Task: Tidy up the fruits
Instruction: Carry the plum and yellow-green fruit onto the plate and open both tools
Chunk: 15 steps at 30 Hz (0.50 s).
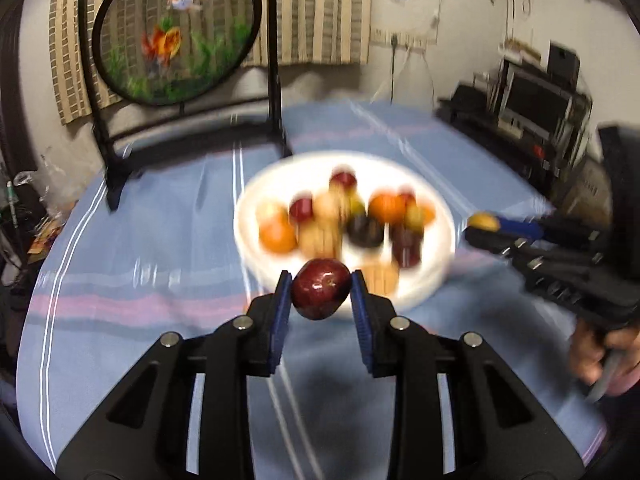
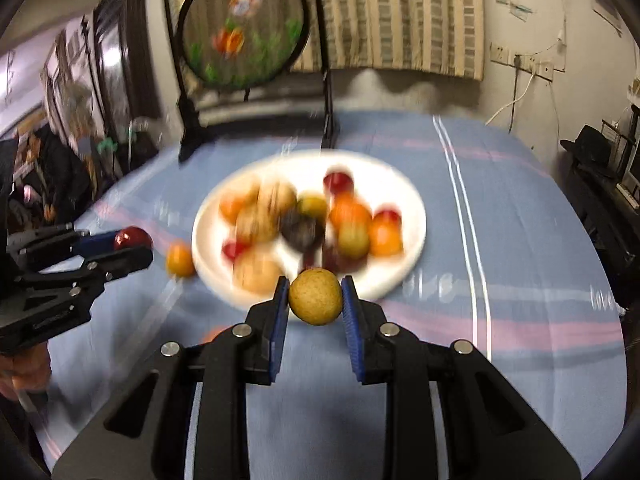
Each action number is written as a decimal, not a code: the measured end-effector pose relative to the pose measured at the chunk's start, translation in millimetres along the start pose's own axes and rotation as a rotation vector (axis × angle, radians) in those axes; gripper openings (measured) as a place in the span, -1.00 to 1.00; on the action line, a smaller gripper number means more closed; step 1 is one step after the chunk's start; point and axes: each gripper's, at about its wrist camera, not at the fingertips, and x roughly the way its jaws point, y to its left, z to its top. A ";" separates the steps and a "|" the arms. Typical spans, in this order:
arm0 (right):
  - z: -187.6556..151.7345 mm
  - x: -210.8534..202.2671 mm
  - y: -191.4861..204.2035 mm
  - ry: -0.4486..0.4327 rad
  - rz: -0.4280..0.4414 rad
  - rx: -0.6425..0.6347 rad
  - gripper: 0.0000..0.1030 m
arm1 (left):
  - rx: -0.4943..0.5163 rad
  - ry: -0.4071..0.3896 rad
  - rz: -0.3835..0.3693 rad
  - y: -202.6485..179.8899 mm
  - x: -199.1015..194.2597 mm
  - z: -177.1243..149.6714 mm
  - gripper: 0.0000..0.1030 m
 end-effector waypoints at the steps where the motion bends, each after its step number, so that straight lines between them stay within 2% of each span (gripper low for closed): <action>1: 9.4 7.8 -3.5 -0.007 -0.003 0.014 -0.48 | -0.009 -0.009 -0.001 3.1 7.8 14.4 -0.41; 4: 32.5 42.0 -13.1 0.015 -0.024 0.040 -0.48 | -0.045 0.013 -0.010 12.4 40.5 42.6 -0.41; 9: 39.1 88.9 -25.1 0.093 -0.044 0.054 -0.49 | -0.096 0.087 0.013 24.4 99.7 56.8 -0.41; 15: 43.9 96.7 -29.4 0.076 -0.031 0.049 -0.48 | -0.114 0.101 0.009 31.3 118.8 56.5 -0.41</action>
